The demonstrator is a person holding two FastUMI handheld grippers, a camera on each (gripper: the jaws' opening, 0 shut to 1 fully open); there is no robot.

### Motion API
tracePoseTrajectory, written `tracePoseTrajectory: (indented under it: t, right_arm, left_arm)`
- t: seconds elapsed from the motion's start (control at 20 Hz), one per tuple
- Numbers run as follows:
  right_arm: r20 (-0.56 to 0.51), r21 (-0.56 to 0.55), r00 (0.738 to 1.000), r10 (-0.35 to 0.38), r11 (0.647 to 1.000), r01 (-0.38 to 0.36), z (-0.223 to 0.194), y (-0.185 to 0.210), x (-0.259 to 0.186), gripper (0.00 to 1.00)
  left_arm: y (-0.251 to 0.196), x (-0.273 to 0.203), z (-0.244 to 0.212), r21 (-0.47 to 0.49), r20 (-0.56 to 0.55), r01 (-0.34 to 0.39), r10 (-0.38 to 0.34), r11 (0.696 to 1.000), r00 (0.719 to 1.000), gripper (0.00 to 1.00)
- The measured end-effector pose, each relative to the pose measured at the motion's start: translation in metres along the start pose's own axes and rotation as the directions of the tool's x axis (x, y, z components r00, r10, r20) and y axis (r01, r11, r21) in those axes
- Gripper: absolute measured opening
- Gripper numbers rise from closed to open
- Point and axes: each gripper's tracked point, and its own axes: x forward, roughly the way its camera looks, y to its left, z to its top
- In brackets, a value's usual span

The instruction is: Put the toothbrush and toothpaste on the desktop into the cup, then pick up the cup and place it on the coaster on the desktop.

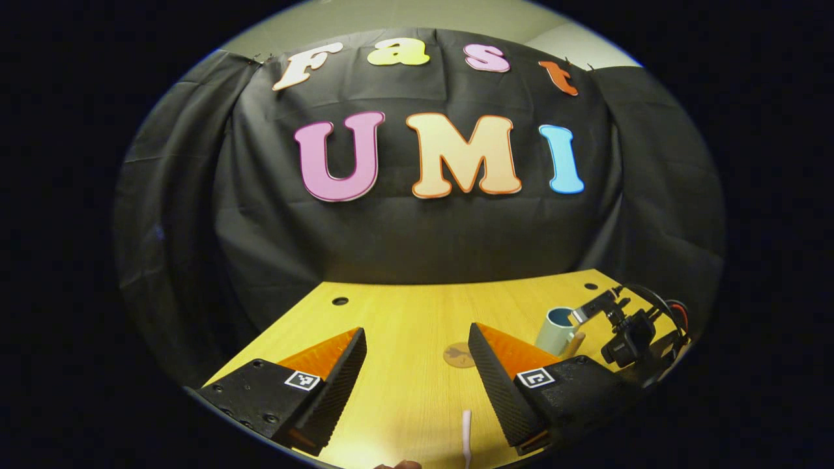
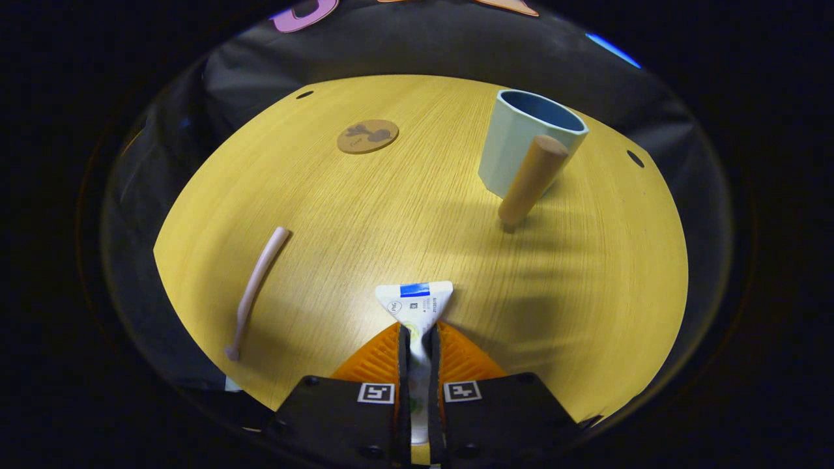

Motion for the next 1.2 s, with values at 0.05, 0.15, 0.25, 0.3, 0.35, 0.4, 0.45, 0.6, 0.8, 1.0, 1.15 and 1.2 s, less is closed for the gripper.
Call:
tracePoseTrajectory:
  t: [0.05, 0.15, 0.25, 0.3, 0.35, 0.4, 0.45, 0.6, 0.8, 1.0, 1.15, 1.2]
  right_arm:
    - [0.007, -0.001, 1.0, 0.002, 1.0, -0.002, 0.0, 0.0, 0.0, 0.13]
    - [0.017, -0.002, 1.0, 0.002, 1.0, -0.002, 0.001, 0.0, -0.001, 0.13]
    - [0.025, -0.002, 1.0, 0.003, 1.0, -0.003, 0.001, 0.0, -0.001, 0.13]
    - [0.028, -0.005, 1.0, 0.005, 1.0, -0.005, 0.0, 0.0, -0.001, 0.13]
    - [0.029, -0.004, 1.0, 0.006, 1.0, -0.006, 0.001, 0.0, -0.001, 0.13]
    - [0.03, -0.004, 1.0, 0.007, 1.0, -0.007, 0.0, 0.001, -0.001, 0.13]
    - [0.031, -0.005, 0.999, 0.007, 1.0, -0.007, 0.0, 0.001, -0.001, 0.13]
    - [0.036, -0.006, 0.999, 0.011, 1.0, -0.011, 0.0, 0.001, -0.001, 0.13]
    - [0.038, -0.011, 0.999, 0.015, 1.0, -0.015, 0.0, 0.001, -0.002, 0.13]
    - [0.04, -0.015, 0.999, 0.024, 1.0, -0.023, 0.0, 0.001, -0.002, 0.11]
    - [0.044, -0.014, 0.999, 0.032, 0.999, -0.031, 0.0, 0.001, -0.002, 0.11]
    - [0.044, -0.014, 0.998, 0.034, 0.999, -0.033, 0.0, 0.001, -0.002, 0.1]
  left_arm:
    - [-0.005, 0.003, -0.012, -0.003, -0.039, 0.015, -0.015, 1.0, 0.999, 0.93]
    - [-0.013, 0.007, -0.034, -0.014, -0.103, 0.041, -0.043, 0.999, 0.994, 0.94]
    - [-0.02, 0.012, -0.057, -0.022, -0.17, 0.069, -0.072, 0.997, 0.983, 0.94]
    - [-0.026, 0.014, -0.068, -0.026, -0.208, 0.092, -0.095, 0.995, 0.974, 0.94]
    - [-0.032, 0.014, -0.084, -0.031, -0.254, 0.112, -0.116, 0.993, 0.96, 0.94]
    - [-0.036, 0.014, -0.093, -0.032, -0.287, 0.126, -0.13, 0.992, 0.949, 0.94]
    - [-0.039, 0.016, -0.104, -0.034, -0.325, 0.138, -0.141, 0.99, 0.935, 0.94]
    - [-0.047, 0.017, -0.139, -0.059, -0.436, 0.147, -0.158, 0.987, 0.886, 0.94]
    - [-0.048, 0.014, -0.179, -0.066, -0.565, 0.14, -0.153, 0.988, 0.811, 0.94]
    - [-0.046, 0.01, -0.203, -0.081, -0.648, 0.122, -0.145, 0.989, 0.748, 0.95]
    - [-0.047, 0.008, -0.216, -0.078, -0.701, 0.119, -0.139, 0.99, 0.7, 0.95]
    - [-0.045, 0.007, -0.219, -0.069, -0.717, 0.115, -0.13, 0.991, 0.685, 0.94]
